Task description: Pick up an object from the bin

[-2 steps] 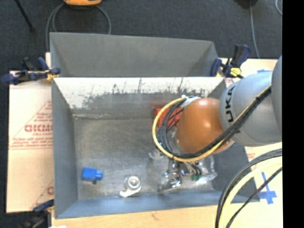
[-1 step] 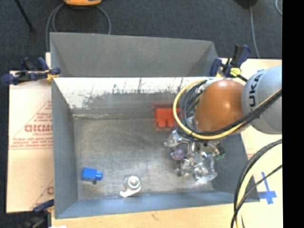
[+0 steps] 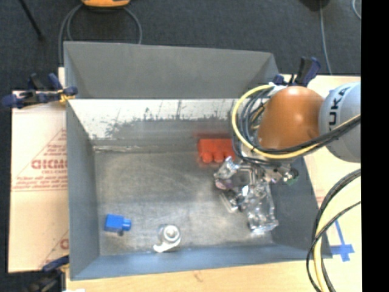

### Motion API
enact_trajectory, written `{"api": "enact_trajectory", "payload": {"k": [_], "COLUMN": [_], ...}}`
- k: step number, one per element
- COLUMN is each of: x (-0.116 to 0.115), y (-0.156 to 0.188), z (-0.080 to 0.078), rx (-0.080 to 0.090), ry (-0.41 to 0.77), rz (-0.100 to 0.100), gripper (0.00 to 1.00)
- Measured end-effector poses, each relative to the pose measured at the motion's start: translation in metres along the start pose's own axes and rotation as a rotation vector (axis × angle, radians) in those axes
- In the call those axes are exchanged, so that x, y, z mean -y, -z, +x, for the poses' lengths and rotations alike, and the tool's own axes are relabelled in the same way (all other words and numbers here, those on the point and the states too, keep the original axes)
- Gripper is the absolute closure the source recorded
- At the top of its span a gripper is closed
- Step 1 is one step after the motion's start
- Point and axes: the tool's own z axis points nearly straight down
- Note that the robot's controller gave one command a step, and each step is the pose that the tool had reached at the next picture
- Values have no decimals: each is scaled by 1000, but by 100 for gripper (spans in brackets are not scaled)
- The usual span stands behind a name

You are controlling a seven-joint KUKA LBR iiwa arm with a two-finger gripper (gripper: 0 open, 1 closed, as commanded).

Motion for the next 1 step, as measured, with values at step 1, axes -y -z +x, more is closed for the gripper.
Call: {"api": "enact_trajectory", "payload": {"k": [1], "x": [4], "y": [3], "z": [2], "rx": [-2], "ry": [-1], "rz": [9], "gripper": [100]}}
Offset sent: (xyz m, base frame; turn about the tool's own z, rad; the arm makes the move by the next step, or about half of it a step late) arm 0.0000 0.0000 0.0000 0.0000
